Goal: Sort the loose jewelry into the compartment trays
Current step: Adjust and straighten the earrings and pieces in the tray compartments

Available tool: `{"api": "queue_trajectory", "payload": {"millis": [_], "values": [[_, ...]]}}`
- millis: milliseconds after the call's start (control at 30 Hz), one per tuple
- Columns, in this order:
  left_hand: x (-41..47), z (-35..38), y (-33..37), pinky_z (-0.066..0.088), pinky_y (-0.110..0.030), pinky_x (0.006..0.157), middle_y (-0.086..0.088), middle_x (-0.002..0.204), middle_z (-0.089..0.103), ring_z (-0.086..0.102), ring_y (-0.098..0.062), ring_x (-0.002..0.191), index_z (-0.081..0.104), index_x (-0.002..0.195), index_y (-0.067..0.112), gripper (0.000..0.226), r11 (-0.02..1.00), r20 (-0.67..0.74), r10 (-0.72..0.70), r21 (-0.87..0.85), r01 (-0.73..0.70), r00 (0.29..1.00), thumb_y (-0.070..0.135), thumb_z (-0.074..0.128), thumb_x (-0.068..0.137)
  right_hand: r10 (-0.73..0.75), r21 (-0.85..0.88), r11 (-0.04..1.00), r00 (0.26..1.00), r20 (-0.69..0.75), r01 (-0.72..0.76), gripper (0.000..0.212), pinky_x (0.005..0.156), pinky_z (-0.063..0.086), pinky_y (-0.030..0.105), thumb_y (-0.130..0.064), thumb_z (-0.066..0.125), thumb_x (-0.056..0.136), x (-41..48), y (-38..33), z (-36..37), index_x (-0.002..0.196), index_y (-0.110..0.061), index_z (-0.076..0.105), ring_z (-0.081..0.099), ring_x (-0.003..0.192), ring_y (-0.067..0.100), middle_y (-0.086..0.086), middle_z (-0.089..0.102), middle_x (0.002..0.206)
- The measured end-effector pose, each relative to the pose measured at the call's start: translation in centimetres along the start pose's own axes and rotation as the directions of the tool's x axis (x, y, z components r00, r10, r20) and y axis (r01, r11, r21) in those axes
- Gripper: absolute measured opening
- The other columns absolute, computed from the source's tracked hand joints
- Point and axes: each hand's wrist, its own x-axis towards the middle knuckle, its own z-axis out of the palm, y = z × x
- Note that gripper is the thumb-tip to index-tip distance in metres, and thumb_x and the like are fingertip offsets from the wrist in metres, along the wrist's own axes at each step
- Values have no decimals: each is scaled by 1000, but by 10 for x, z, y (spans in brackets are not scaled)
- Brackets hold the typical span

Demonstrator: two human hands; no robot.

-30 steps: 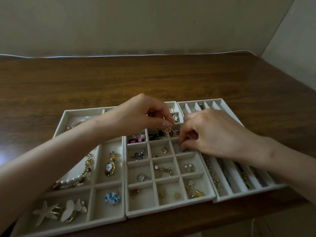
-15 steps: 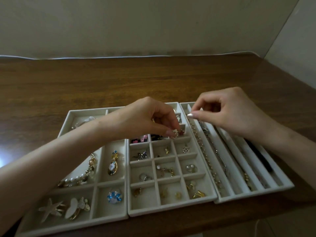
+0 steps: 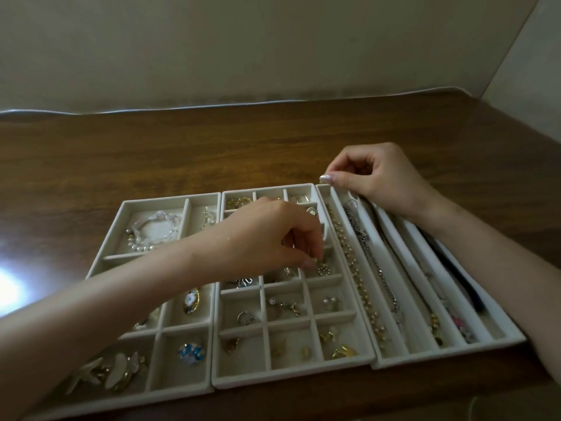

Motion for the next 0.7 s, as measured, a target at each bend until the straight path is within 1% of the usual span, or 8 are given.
{"api": "queue_trajectory", "payload": {"millis": [67,133,267,367,467,533,600,700], "values": [[-1,0,1,47,-18,69,16,78,65,58,-1,77,67,81,31,11,1000,1,-2,-4,2,1000,23,74,77,-27,-81,996,999,-31,24,5,58,44,12,-21,69,83,-3,7,-2,83,-16,70,57,63,2,-7,65,72],[-1,0,2,46,-15,69,18,78,64,57,0,78,67,81,31,11,1000,3,-4,2,4,1000,23,73,77,-41,-120,992,998,-46,36,6,60,45,12,-21,68,83,-6,11,-6,84,-16,71,59,66,3,-8,66,74],[0,-1,4,45,-13,71,19,79,64,56,3,81,68,82,33,13,1000,7,-2,27,2,1000,21,72,78,-67,-133,990,995,-78,56,5,59,43,9,-20,69,84,-7,15,-12,84,-15,70,58,65,0,-10,64,72],[1,1,7,44,-11,72,19,82,64,54,6,83,68,84,32,12,996,26,3,89,-5,1000,21,71,79,-87,-141,987,992,-90,74,3,58,43,9,-19,69,84,-6,16,-13,83,-16,70,56,63,-1,-11,63,71],[2,1,8,45,-14,73,22,82,62,53,7,85,67,85,33,11,987,35,14,158,-19,999,23,70,79,-103,-151,985,991,-89,88,2,58,43,10,-19,70,84,-5,19,-12,83,-17,69,57,63,1,-11,63,70],[2,0,10,45,-14,70,24,79,61,53,7,83,67,85,33,11,984,52,16,179,-25,999,24,70,80,-109,-169,981,991,-84,93,3,58,43,9,-19,69,84,-5,21,-12,83,-16,69,57,64,1,-11,62,70],[3,-2,12,43,-11,67,24,76,59,53,7,79,67,84,34,11,985,87,11,172,-26,996,23,69,80,-106,-179,980,991,-86,89,4,58,43,9,-19,69,84,-4,23,-11,84,-15,70,56,64,1,-11,63,71],[5,-4,15,38,-4,66,25,72,57,50,16,74,65,82,34,12,984,138,6,174,-30,990,22,68,81,-108,-183,979,990,-88,91,5,59,44,11,-19,69,84,-4,24,-11,85,-14,70,57,65,4,-7,65,73]]}}
